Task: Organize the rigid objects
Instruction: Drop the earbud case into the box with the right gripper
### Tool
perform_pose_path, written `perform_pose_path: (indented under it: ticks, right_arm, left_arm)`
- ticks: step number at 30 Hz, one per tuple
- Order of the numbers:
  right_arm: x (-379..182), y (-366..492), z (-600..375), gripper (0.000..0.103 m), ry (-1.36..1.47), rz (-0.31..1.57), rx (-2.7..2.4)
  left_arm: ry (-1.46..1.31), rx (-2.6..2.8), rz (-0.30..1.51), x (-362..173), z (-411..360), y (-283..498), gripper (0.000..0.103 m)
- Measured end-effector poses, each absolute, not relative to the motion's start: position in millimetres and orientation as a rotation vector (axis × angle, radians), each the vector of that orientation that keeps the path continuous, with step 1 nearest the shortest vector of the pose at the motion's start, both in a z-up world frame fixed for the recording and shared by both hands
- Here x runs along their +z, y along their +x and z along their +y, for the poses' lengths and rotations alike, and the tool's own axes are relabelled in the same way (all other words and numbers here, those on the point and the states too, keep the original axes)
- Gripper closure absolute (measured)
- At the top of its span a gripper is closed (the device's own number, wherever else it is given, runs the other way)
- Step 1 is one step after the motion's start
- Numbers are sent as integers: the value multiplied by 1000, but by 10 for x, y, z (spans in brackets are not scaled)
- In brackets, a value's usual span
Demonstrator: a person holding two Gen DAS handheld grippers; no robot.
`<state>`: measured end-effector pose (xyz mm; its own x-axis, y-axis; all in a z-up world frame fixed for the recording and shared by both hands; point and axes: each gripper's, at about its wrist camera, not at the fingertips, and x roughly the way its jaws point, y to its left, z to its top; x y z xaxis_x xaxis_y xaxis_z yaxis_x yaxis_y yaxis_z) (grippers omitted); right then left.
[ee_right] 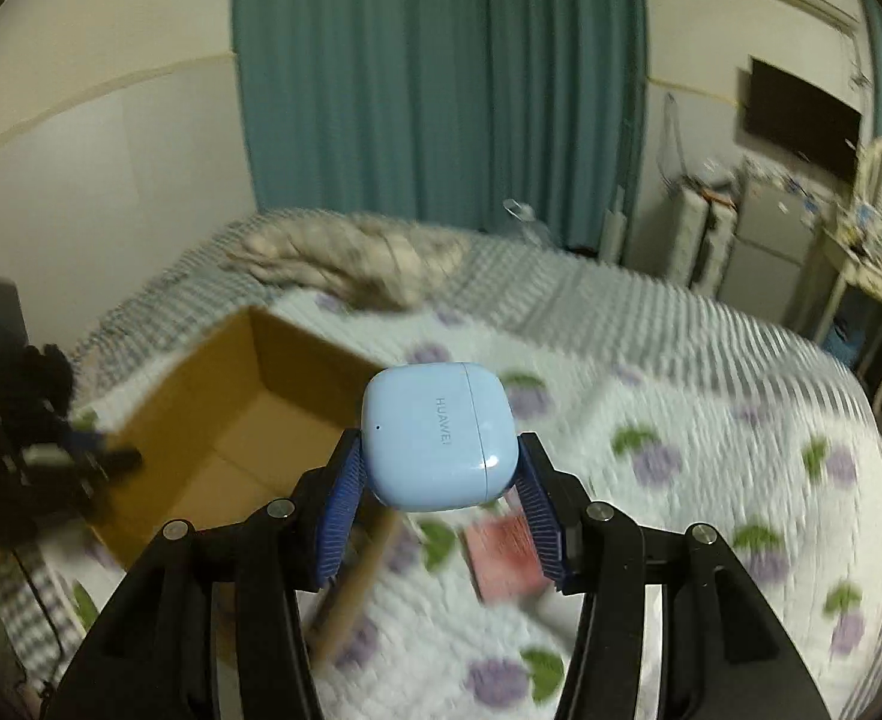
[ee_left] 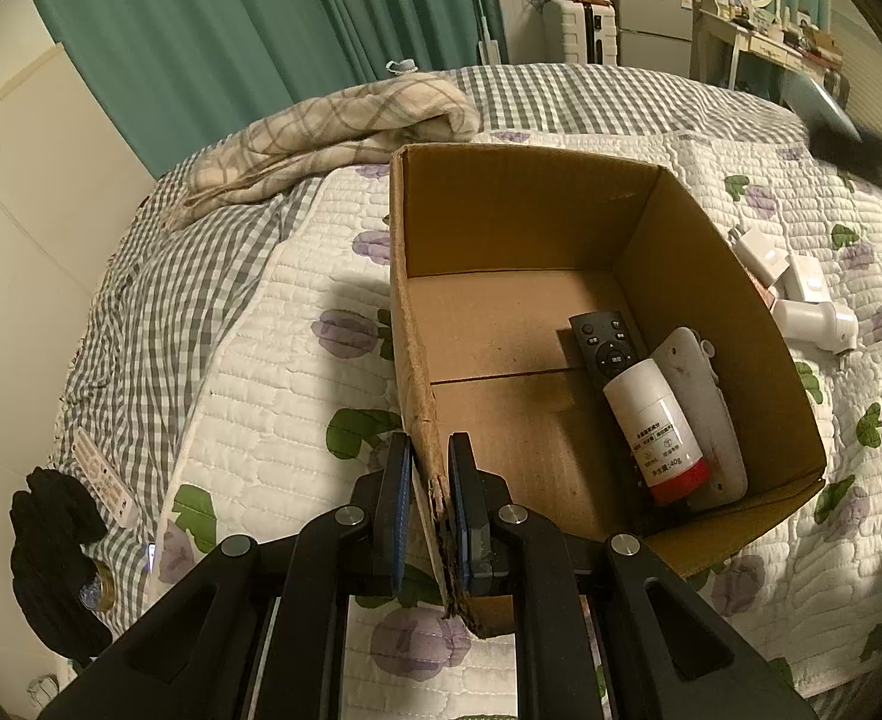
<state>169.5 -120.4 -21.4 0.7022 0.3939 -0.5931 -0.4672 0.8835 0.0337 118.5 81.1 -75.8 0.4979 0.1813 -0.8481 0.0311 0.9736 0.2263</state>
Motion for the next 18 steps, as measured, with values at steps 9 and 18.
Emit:
perform_pose_path:
  ticks: [9, 18]
  right_arm:
    - [-647, 2212, -376, 53, -191, 759, 574]
    - [-1237, 2445, -348, 53, -217, 887, 501]
  left_arm:
    - [201, 84, 1054, -766, 851, 1171, 91]
    - [203, 75, 1050, -751, 831, 1174, 91]
